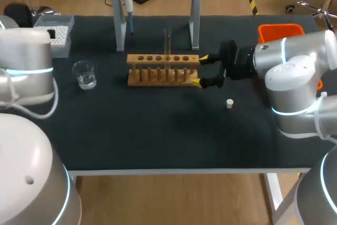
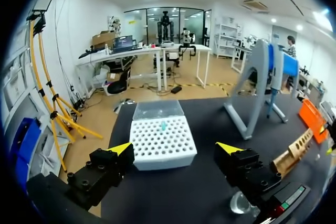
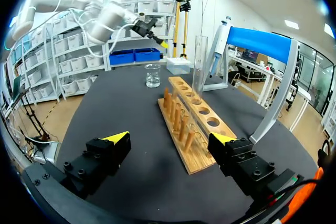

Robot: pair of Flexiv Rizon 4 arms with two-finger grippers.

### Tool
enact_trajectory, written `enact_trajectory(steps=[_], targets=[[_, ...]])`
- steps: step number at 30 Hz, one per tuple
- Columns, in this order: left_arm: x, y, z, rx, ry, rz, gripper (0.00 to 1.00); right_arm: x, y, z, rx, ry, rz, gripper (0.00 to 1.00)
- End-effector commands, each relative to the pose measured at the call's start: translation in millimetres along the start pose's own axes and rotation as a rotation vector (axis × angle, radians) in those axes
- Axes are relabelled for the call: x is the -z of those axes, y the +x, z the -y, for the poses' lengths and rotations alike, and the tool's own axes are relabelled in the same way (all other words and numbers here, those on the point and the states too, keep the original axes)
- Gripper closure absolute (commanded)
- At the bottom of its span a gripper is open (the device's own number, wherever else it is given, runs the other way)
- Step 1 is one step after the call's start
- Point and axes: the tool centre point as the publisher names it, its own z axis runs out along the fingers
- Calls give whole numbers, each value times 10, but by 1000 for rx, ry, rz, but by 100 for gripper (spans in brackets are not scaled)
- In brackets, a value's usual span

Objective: Invert the test tube, pick up the pipette, mount the tip to pipette, aspirate from beaker and dispense into the tube, eject the tip, return the pipette, and cap with the stopper.

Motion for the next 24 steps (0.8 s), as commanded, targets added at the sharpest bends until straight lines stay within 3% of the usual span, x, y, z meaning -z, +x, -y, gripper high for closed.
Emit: enact_trajectory(steps=[1, 14, 16, 18, 19, 20, 23, 24], targets=[[-525, -14, 88, 5, -29, 18, 0, 8, -5, 5, 1, -1, -2, 0], [-964, -71, 156, 32, -64, 27, 1, 8, -5, 5, 1, -1, -2, 0], [-1013, -67, 159, 29, -69, 25, 17, 8, -5, 5, 1, -1, -2, 0], [-1050, -72, 169, 31, -71, 24, 18, 8, -5, 5, 1, -1, -2, 0], [-1070, -79, 172, 34, -73, 27, 35, 8, -5, 5, 1, -1, -2, 0], [-1088, -91, 172, 36, -75, 31, 44, 8, -5, 5, 1, -1, -2, 0], [-1119, -105, 178, 40, -77, 35, 49, 8, -5, 5, 1, -1, -2, 0], [-1132, -115, 182, 41, -77, 36, 46, 8, -5, 5, 1, -1, -2, 0]])
